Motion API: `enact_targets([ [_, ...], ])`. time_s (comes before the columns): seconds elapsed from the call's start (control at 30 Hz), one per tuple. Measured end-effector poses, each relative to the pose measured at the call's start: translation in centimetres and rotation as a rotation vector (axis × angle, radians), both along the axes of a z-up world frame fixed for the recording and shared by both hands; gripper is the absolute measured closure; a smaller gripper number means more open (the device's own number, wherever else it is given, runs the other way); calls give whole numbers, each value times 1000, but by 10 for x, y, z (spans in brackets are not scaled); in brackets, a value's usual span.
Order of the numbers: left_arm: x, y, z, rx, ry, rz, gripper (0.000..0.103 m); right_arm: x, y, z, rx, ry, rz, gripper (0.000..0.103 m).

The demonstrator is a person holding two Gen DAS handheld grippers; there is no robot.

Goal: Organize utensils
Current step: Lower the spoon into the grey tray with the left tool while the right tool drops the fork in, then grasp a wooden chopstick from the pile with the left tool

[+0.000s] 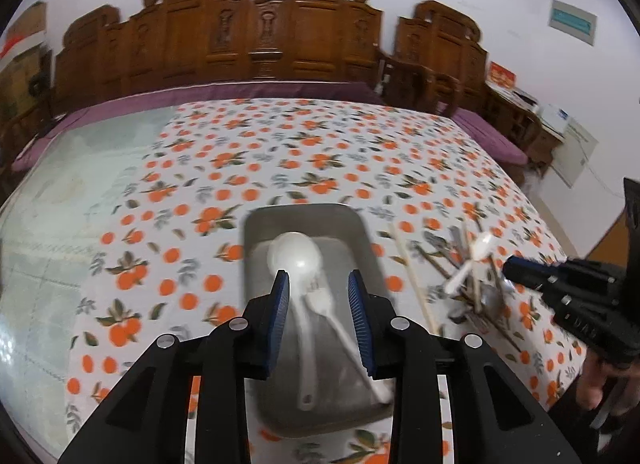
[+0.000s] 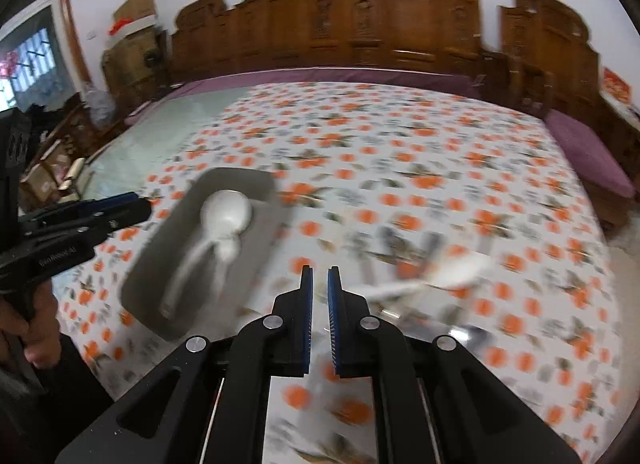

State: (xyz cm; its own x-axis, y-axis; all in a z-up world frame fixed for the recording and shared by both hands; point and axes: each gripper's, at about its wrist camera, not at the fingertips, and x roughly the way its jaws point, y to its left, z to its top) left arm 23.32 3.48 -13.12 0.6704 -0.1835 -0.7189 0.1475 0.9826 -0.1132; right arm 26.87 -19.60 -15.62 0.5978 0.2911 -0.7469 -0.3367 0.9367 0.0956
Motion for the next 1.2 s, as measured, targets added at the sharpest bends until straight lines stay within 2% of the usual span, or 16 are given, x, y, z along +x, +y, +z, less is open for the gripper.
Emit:
enact_targets([
  [0.1,-3,-22,-1,3,3,-39,74,-11,-33,1,-23,-9,-53,92],
  [0.13,-4,-28,-2,2,5,-50,74,-15,-41,1,-23,-8,-63,85],
  [0.2,-6,-43,-5,2,10,-77,74,-23,-59,-2,-29,-1,-91,79],
  [0.3,-10,-65,-10,20,15,-116,74,-33,-73,-8,-53,12,-97,79],
  [0.6,-16,-115,-30,68,45,-187,74,-45,-86,-14,-39,5,-95,75],
  [0.87,-17,-130,-56,76,112,-208,74,-42,-83,-29,-50,30,-74,74],
  [1.2,-16,-139,-83,70,191,-196,74,-43,-78,-31,-40,36,-64,74],
])
